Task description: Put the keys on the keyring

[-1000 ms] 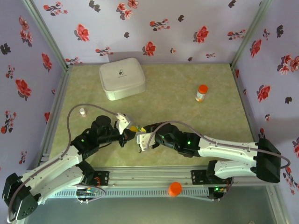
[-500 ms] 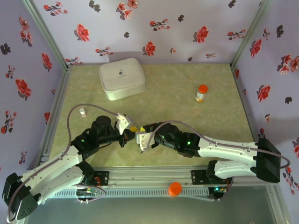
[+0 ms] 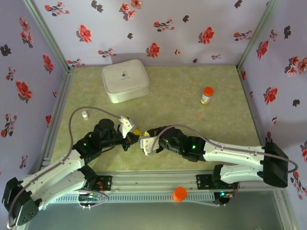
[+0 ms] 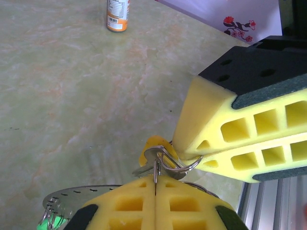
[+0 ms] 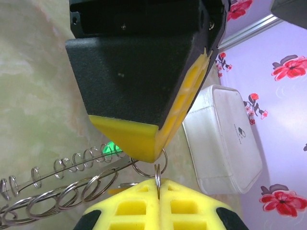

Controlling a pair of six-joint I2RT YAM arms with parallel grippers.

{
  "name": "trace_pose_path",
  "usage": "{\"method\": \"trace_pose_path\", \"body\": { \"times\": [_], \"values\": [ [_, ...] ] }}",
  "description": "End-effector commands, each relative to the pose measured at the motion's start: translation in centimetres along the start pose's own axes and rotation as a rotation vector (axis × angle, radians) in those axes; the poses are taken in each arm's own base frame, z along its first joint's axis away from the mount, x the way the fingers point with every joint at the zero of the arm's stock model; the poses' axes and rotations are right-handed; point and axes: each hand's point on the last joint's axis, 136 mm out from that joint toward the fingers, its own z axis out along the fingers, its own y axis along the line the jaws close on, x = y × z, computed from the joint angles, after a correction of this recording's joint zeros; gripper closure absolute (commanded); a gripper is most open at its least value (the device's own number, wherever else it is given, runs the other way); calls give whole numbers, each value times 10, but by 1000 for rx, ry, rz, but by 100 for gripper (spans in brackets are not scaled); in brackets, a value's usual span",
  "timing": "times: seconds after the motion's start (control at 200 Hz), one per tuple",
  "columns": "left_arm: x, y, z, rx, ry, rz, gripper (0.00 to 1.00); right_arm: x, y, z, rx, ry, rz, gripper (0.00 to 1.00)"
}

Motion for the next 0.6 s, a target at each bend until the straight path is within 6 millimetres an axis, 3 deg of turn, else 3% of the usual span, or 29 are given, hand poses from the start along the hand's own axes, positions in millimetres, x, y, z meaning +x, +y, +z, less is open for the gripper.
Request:
{"method": "trace_pose_path", "body": {
  "times": [0.0, 0.595],
  "values": [
    [-24, -6, -5, 10, -56, 30, 100, -1, 2, -1, 3, -4, -13, 100],
    [-25, -8, -5, 19, -62, 36, 100, 0, -2, 2, 28, 5, -4, 100]
  ]
}}
